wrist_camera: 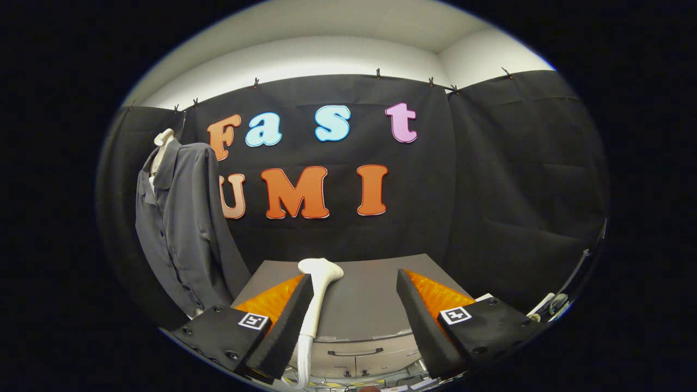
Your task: Iron the clothes twice with a garment steamer, once on the left side and once on the right side.
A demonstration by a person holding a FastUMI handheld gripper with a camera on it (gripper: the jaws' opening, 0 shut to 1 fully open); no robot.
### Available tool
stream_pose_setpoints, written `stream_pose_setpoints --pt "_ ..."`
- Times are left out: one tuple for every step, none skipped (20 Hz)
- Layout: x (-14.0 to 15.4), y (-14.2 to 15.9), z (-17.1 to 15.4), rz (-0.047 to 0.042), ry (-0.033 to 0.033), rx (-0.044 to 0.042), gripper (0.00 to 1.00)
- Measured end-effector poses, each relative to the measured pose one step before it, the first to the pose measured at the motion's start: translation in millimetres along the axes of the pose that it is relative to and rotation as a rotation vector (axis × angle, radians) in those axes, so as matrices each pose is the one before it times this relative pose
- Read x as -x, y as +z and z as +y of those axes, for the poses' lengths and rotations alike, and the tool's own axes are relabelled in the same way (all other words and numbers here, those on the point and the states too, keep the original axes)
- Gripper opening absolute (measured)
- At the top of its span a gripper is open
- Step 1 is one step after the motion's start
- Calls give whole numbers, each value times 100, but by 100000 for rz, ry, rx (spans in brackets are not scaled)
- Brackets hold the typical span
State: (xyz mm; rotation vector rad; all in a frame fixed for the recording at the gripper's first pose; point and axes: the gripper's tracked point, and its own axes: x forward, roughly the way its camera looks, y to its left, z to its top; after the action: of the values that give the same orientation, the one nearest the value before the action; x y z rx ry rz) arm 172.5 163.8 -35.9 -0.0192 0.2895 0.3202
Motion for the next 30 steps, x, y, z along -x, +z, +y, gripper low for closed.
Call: stream_pose_setpoints --pt "-1189 -304 674 3173 1593 -1283 99" --pt "-1258 -341 686 3493 1737 -1981 99" --pt "-1318 -236 505 3433 1271 -2013 99" --pt "-1390 -183 475 2946 1123 -1191 99" --pt "-1269 -240 328 3073 364 -683 99" --pt "-922 -422 140 3069 -155 143 99" --pt "-1172 -194 208 2802 -341 1005 98" --pt "-1247 -282 78 2850 -613 1236 99" --pt "-1215 -307 -4 3156 -814 509 99" --pt "-1104 -445 -100 3551 -1321 -162 99" --pt "-1113 -217 76 2939 18 -981 99" --pt "-986 -1 456 2631 427 -1683 99" --pt "-1140 11 182 2500 293 -1247 99" --pt "-957 -87 75 2475 -169 -458 99" --pt "-885 46 -142 2842 -769 65 99" --pt "-1088 -286 -352 2469 -1188 -8 99" --pt "-1032 -261 -176 2561 -626 -248 99" --pt "-783 -15 47 2347 132 -255 99" --pt "-705 -276 202 2185 416 -235 99" --pt "-686 -157 22 2233 71 -216 99" --pt "-743 -441 76 2344 237 93 99" --pt "-781 -149 -48 2119 77 -359 99" --pt "-706 -268 63 1855 589 -583 99" --pt "-448 -137 138 1760 912 -987 99" --pt "-491 -260 293 1928 1101 -1328 99" --pt "-627 -235 93 1403 697 -1435 99" --pt "-448 -178 -28 1381 892 -1001 99" --pt "-278 -113 71 1121 891 -997 99" --pt "-13 -360 -111 1128 546 -556 99" --pt "-272 -205 169 748 881 -179 97"
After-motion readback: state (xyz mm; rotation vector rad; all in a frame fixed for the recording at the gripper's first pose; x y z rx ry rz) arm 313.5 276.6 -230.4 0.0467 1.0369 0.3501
